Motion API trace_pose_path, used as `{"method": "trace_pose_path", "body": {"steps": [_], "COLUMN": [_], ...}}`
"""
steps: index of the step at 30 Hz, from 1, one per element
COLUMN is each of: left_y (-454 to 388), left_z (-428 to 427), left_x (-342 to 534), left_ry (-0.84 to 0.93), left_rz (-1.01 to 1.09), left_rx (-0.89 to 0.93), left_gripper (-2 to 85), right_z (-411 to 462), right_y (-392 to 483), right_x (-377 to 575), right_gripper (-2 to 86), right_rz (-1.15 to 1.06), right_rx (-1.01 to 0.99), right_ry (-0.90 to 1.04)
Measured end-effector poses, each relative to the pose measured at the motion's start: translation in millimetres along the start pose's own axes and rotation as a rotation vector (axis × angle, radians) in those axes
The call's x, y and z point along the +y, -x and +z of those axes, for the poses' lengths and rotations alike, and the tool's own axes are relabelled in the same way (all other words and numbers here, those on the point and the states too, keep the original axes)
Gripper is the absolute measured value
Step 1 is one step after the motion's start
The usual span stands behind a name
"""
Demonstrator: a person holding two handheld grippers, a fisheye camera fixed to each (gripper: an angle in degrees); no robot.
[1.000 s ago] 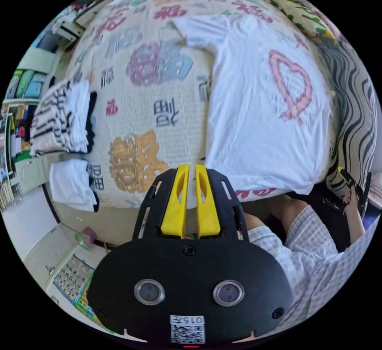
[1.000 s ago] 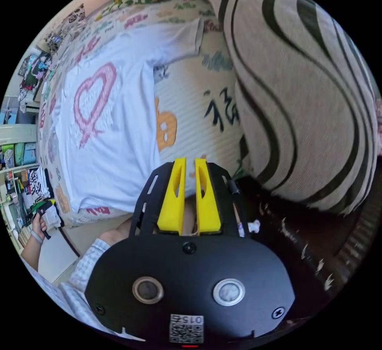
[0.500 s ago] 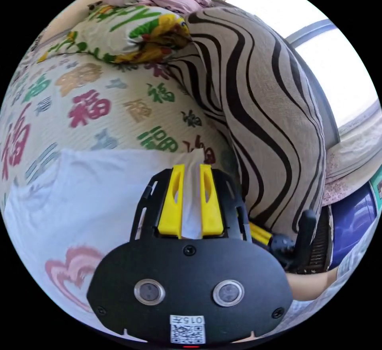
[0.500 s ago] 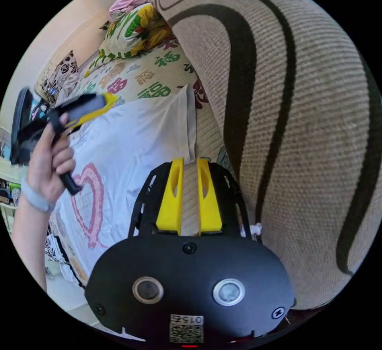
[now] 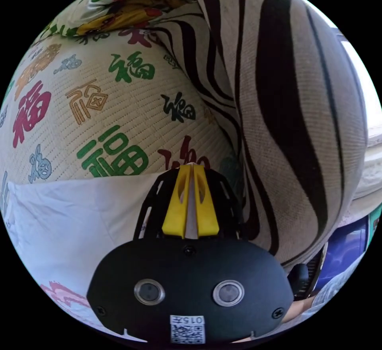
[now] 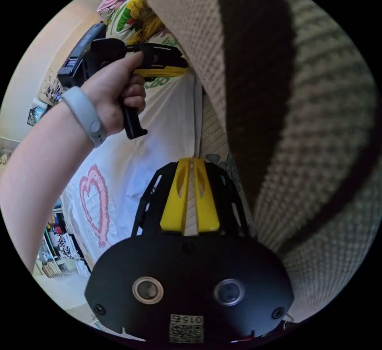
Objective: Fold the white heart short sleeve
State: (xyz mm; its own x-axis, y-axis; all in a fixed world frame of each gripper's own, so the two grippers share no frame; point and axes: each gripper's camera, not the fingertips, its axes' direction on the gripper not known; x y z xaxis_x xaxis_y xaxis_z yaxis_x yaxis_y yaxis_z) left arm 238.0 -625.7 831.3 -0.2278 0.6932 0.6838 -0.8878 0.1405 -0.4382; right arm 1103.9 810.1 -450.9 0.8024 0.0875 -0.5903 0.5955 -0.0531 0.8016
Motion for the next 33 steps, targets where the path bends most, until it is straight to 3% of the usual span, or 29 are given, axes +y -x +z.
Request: {"method": "trace_pose_path", "body": {"steps": [8, 13, 19, 23, 30, 33], "left_y": [85, 168, 269, 323, 306, 283], "left_z": [-119, -181, -197, -183, -205, -183], "left_x": [59, 137, 214, 232, 216, 189], "left_ry": [-0.342, -0.452, -0.489, -0.398, -0.398, -0.336], "left_rz": [-0.076, -0.233, -0.451, -0.554, -0.396, -0.286], "left_rx": [0.264, 0.197, 0.131, 0.185, 0.153, 0.204], "left_gripper": [-0.6, -0.5, 0.7, 5.3, 6.6, 6.8], "right_z": [-66, -72, -25, 13, 18, 42], "right_y": [48, 107, 177, 200, 178, 190], "right_x": [6, 15, 32, 41, 21, 14], "right_gripper": [0.4, 0.7, 3.2, 6.8, 10.5, 6.6], "right_rz": [-0.28, -0.506, -0.673, -0.799, -0.694, -0.709], "right_rx": [-0.013, -0.057, -0.125, -0.074, 0.047, 0.077], "right_ry": [-0.114, -0.096, 0.037, 0.164, 0.112, 0.145]}}
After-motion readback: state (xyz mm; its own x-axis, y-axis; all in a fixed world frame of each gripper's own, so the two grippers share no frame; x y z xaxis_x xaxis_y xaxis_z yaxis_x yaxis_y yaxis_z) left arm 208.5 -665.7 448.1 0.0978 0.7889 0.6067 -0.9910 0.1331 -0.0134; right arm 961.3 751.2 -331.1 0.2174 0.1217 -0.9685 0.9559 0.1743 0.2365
